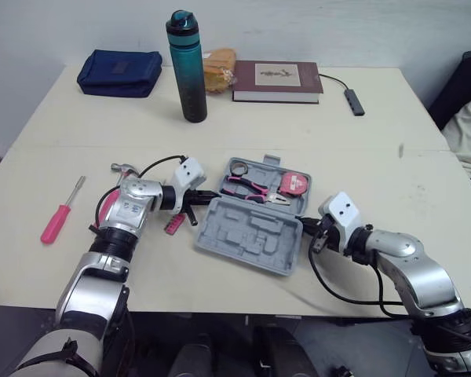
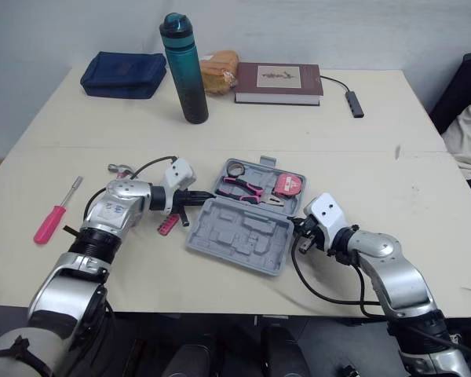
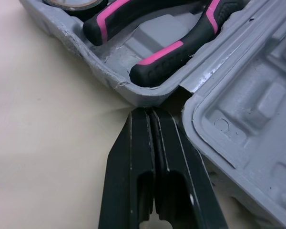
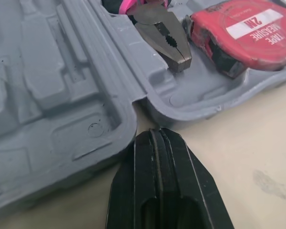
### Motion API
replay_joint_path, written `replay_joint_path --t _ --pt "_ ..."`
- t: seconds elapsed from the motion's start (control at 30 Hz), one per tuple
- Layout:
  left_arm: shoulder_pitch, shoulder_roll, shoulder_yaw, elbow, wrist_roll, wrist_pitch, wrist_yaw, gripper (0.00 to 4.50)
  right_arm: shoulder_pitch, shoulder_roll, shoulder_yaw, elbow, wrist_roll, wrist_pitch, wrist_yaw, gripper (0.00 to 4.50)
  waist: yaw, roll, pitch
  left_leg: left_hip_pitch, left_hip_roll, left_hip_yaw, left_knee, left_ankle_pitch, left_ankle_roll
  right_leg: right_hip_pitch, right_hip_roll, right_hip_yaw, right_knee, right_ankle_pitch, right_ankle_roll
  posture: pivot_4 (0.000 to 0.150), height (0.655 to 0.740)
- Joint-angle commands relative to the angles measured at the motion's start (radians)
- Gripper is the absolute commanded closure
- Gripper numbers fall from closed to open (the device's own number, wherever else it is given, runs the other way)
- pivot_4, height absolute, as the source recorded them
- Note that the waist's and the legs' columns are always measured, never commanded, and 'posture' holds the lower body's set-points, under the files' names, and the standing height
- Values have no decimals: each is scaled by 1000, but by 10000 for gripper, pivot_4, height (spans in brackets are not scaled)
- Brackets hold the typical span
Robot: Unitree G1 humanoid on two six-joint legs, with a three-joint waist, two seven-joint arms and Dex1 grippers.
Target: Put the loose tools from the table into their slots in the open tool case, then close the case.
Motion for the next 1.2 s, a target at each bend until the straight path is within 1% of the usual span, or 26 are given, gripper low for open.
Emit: replay_joint_path --t 0.03,0.13,0.23,0.33,0.5,0.67,0.73,0.8,0.83,0.9,0.97,1.0,1.03,1.07,1.1,1.17,1.2 --pt "60 -3 -42 -173 -36 72 -66 44734 13 -20 -6 -36 8 -42 44 45000 0 0 0 0 0 0 0 0 0 0 0 0 0 0 0 1500 7400" --pt "119 14 -60 -289 -40 129 -83 44734 25 -45 -19 -36 14 -64 80 45000 1 0 0 0 0 0 0 0 0 0 0 0 0 0 0 1500 7400" --pt "216 45 -83 -420 -18 165 -70 44734 23 -91 -14 -21 3 -100 144 45000 1 0 0 0 0 0 0 0 0 0 0 1 0 0 0 1500 7400" --pt "267 48 -60 -492 -20 223 -17 44734 13 -122 -1 -9 -1 -117 198 45000 1 0 0 0 0 0 1 0 0 0 0 1 -1 0 0 1500 7400" --pt "326 70 -57 -566 -2 250 23 44734 8 -154 -3 41 -43 -160 222 45000 1 0 0 2 0 1 1 0 1 1 0 1 -1 0 0 1500 7400" --pt "347 98 -19 -589 -11 263 51 44734 44 -196 -50 30 -38 -176 238 45000 2 0 0 2 0 1 0 0 1 1 0 1 -2 0 0 1500 7400" --pt "369 123 55 -618 -60 280 44 44734 65 -222 -106 23 -24 -177 243 45000 2 0 0 2 0 1 1 0 1 1 0 1 -1 0 0 1500 7400" --pt "408 143 158 -680 -153 316 27 44734 88 -246 -167 14 3 -182 258 45000 -4 0 0 2 0 1 0 0 1 1 1 2 -1 0 0 1500 7400" --pt "435 148 218 -725 -221 363 18 44734 102 -252 -201 5 31 -173 270 45000 -5 0 0 2 0 1 0 0 1 1 1 3 -1 0 0 1500 7400" --pt "495 162 338 -814 -345 436 9 39659 129 -263 -269 -14 101 -132 301 45000 -4 0 0 2 1 1 -1 0 1 1 2 3 -1 0 0 1500 7400" --pt "586 180 474 -907 -456 510 14 32744 167 -283 -348 -23 170 -96 344 38360 0 0 0 2 1 1 0 -1 1 1 2 3 -2 0 0 1500 7400" --pt "649 189 550 -951 -501 542 19 27922 190 -295 -392 -19 199 -81 367 35100 1 0 0 2 1 1 0 -1 1 2 2 3 -2 0 0 1500 7400" --pt "720 196 631 -985 -535 562 23 23387 207 -306 -438 -10 227 -60 382 30458 2 0 0 2 1 1 -1 -1 1 2 1 3 -2 0 0 1500 7400" --pt "768 202 680 -1006 -560 573 31 17670 218 -313 -467 -5 245 -46 389 24472 1 0 0 3 1 1 -2 -1 2 3 1 3 -2 0 0 1500 7400" --pt "821 202 738 -1022 -582 590 45 13649 236 -321 -501 6 260 -34 398 20288 1 0 0 4 1 1 -2 -1 2 4 1 3 -3 0 0 1500 7400" --pt "948 199 871 -1017 -586 589 65 3984 298 -347 -573 45 263 -47 448 9726 3 0 0 6 1 0 -2 -2 3 7 1 2 -7 0 0 1500 7400" --pt "995 199 917 -1013 -588 585 72 38 323 -357 -599 60 265 -52 469 4685 3 0 0 7 1 0 -2 -2 4 9 1 2 -8 0 0 1500 7400"
